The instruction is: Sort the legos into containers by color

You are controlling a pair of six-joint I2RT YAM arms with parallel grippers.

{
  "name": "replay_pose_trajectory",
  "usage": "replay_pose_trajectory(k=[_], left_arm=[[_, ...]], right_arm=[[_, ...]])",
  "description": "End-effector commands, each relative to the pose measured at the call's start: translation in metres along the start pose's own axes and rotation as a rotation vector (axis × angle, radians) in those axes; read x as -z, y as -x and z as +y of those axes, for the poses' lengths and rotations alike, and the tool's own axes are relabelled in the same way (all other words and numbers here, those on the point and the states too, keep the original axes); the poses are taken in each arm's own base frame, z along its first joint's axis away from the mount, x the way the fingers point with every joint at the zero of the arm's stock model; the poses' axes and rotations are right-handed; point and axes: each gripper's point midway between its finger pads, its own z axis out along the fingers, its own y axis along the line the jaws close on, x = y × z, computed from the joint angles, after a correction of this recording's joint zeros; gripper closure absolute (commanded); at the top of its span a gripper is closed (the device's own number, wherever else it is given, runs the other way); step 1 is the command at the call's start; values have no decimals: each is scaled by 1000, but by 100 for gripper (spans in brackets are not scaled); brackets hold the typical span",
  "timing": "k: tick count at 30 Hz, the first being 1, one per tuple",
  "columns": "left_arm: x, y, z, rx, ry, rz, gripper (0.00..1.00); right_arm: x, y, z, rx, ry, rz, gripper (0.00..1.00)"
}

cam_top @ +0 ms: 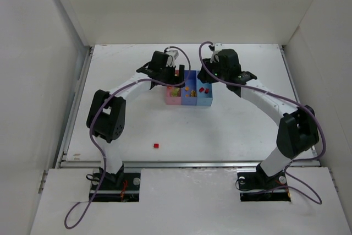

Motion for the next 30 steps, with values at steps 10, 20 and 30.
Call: replay_pose_trajectory(k=[10,20,30], left_arm=[[99,101,-50,-54,-74,-216,9],[238,125,144,88,536,-437,3],[347,73,211,270,784,-575,0]], right_arm=[[70,16,50,377,52,-88,41],[53,-159,178,831,454,349,20],[29,-231,236,952,561,446,20]])
